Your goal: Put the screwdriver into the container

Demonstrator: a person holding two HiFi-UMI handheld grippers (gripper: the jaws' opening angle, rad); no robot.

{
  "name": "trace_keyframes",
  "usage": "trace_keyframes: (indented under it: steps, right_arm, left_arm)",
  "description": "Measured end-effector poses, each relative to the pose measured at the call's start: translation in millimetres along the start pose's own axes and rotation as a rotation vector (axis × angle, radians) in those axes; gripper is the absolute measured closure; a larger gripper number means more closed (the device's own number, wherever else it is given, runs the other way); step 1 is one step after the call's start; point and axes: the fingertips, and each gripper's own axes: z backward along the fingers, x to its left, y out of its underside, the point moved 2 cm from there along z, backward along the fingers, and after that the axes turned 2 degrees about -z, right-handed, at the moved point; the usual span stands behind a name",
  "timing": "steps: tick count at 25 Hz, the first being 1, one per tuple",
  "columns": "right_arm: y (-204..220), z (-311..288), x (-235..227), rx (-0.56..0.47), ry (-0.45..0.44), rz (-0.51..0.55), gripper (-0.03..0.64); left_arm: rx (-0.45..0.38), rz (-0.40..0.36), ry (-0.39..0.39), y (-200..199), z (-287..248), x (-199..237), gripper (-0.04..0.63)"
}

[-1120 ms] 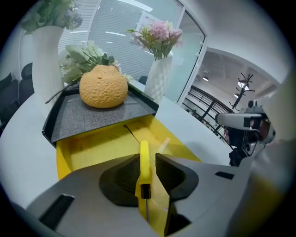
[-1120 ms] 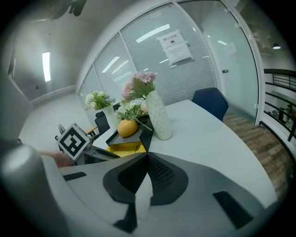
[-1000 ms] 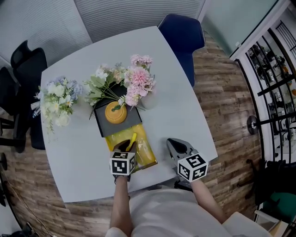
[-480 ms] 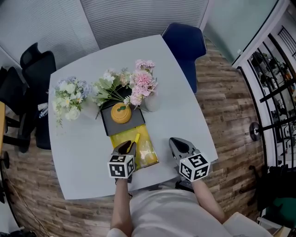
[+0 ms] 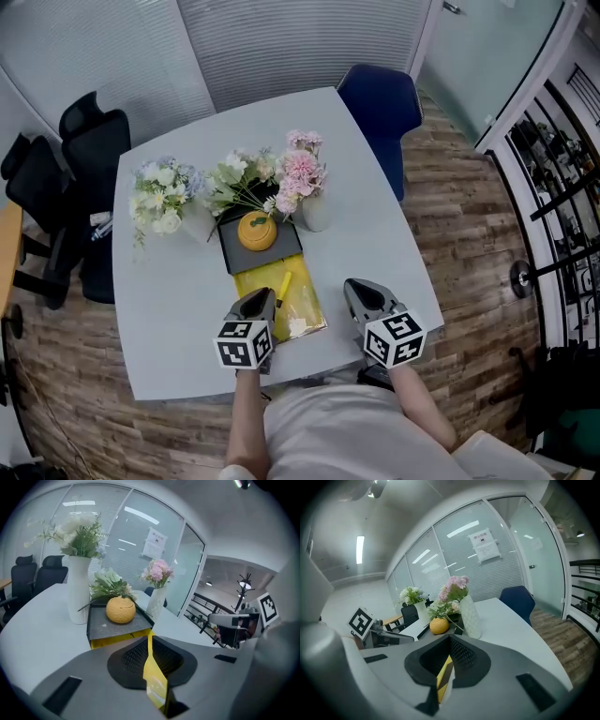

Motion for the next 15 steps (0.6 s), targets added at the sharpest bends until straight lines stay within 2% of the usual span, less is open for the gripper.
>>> trace_keyframes:
  steps: [4, 10, 15]
  right_arm:
    - [-2.5, 4.8, 9.7, -0.014, -0.01, 0.011, 0.601]
    - [-7.1, 9.4, 23.2, -0.041, -0.029, 0.029, 0.601]
    - [-8.8, 11.0, 32.3, -0.052, -0.043, 0.043, 0.601]
  left_arm:
    - [-0.081, 0.084, 0.033, -8.9, 16.6, -1.8, 0.58]
    - [-0.147, 0.074, 0.02, -19.6, 39.1, -1.9, 0.588]
    - [-0.168, 0.071, 0.019, -21.2, 50.1, -3.1, 0.588]
